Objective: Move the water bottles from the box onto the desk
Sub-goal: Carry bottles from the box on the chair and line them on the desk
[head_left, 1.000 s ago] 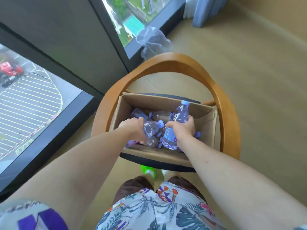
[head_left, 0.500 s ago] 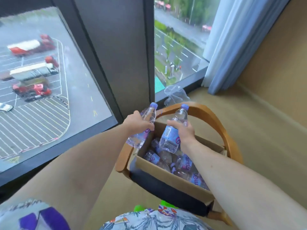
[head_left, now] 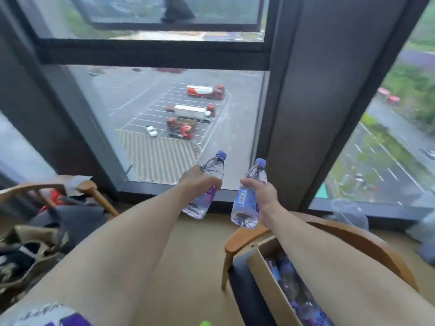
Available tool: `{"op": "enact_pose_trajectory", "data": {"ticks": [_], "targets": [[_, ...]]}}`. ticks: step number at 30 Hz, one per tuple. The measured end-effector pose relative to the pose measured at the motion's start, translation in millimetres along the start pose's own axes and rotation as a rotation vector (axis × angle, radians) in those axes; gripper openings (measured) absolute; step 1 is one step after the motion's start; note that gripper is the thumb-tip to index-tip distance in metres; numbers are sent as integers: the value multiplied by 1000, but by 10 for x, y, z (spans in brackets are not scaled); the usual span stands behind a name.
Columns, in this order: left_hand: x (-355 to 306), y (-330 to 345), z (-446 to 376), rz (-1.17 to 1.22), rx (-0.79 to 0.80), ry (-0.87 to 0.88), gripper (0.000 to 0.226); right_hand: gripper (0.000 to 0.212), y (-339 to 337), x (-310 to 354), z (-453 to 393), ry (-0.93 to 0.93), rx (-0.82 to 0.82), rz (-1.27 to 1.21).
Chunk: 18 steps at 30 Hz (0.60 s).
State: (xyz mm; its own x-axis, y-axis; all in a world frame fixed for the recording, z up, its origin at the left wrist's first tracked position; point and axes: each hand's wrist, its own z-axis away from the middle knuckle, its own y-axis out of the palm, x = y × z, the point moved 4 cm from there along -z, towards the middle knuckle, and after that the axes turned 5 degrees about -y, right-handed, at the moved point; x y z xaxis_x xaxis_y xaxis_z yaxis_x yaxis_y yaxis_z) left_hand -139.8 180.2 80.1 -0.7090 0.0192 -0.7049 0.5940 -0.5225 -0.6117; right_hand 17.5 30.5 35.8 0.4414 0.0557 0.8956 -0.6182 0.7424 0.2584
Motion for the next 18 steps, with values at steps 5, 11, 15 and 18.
{"op": "enact_pose_trajectory", "data": {"ticks": [5, 11, 15, 18], "targets": [[872, -722, 616, 97, -265, -204, 74, 70, 921, -305, 261, 83, 297, 122], [1876, -1428, 1715, 216, -531, -396, 66, 57, 1953, -797, 1106, 133, 624, 279], [2418, -1867, 2574, 354, -713, -459, 70, 56, 2574, -1092, 1883, 126, 833, 379], [2864, -2143, 3231, 461, -800, -488, 91, 51, 2981, -1337, 2552, 88, 950, 436]]}}
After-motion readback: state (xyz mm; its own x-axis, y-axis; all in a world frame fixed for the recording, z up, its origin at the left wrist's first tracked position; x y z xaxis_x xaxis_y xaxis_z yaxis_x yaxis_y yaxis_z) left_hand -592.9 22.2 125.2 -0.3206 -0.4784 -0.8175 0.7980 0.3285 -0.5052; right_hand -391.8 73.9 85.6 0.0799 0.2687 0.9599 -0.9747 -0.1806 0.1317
